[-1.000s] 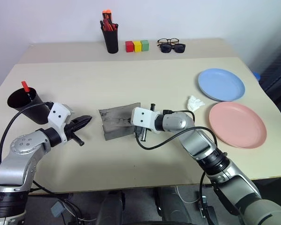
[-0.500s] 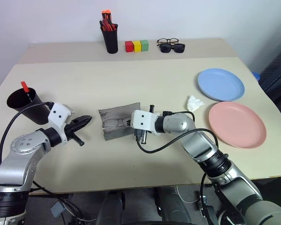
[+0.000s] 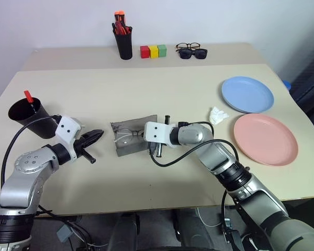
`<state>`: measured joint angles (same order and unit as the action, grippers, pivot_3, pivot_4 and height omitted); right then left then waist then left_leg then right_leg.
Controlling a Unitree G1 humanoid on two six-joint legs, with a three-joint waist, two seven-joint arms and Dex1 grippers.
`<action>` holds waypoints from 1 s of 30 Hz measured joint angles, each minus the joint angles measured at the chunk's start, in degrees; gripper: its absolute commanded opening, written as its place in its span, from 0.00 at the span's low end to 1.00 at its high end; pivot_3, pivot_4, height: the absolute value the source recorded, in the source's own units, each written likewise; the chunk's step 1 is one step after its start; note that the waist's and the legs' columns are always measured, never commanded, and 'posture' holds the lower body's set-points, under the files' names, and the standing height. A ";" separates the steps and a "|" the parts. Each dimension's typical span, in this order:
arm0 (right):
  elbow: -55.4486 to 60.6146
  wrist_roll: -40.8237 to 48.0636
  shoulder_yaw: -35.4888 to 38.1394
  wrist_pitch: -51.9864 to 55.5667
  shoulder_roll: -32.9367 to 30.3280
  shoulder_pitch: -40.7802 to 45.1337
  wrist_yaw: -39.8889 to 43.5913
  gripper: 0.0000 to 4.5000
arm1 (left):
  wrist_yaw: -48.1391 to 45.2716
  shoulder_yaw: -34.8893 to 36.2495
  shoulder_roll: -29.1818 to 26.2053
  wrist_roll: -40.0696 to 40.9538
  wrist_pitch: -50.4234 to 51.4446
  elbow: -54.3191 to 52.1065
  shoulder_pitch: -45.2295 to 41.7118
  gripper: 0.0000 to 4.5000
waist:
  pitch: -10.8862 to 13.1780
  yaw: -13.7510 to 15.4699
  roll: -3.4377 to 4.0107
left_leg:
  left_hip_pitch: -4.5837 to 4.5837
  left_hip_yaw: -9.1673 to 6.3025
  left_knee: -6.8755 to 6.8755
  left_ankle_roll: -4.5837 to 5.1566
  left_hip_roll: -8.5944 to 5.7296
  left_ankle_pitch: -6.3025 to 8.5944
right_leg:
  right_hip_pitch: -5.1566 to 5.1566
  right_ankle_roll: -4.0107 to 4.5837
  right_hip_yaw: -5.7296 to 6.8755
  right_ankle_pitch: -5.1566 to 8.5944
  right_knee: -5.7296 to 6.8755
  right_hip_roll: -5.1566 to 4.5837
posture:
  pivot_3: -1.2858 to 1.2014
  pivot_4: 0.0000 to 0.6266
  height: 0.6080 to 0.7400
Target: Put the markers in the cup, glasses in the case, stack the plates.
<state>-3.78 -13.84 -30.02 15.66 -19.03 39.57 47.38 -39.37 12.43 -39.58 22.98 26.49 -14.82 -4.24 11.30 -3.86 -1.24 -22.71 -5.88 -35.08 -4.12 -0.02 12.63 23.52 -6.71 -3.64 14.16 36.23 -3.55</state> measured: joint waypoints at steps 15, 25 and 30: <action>-2.83 3.27 2.79 -2.68 5.34 5.56 1.23 0.00 | 1.27 2.76 0.48 1.26 -0.05 1.40 -2.47 0.01 | 0.00 -0.02 0.00 | 0.04 0.00 0.02 0.00 0.00 0.00 | -0.04 -0.02 0.00 -0.01 -0.02 0.00 | 0.52 0.24 1.00; -6.72 -0.38 -1.96 -6.48 3.11 5.23 4.39 0.00 | 2.16 4.64 0.16 1.27 0.05 1.07 -1.15 0.01 | 0.01 -0.01 0.01 | 0.04 -0.01 0.04 0.00 -0.01 0.00 | -0.04 -0.02 0.00 -0.01 -0.05 0.00 | 0.52 0.24 1.00; -6.74 -2.22 -2.02 -5.98 1.37 5.00 4.33 0.00 | 2.23 4.68 0.17 1.28 0.11 1.01 -1.00 0.01 | 0.00 -0.02 0.00 | 0.05 0.00 0.04 0.00 -0.01 0.00 | -0.04 -0.01 0.00 -0.01 -0.04 0.00 | 0.52 0.24 1.00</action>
<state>-10.52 -16.06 -32.04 9.69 -17.66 44.56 51.71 -37.14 17.11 -39.41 24.26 26.60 -13.81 -5.24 11.30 -3.88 -1.23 -22.66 -5.88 -35.04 -4.12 -0.03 12.63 23.47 -6.72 -3.64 14.16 36.18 -3.56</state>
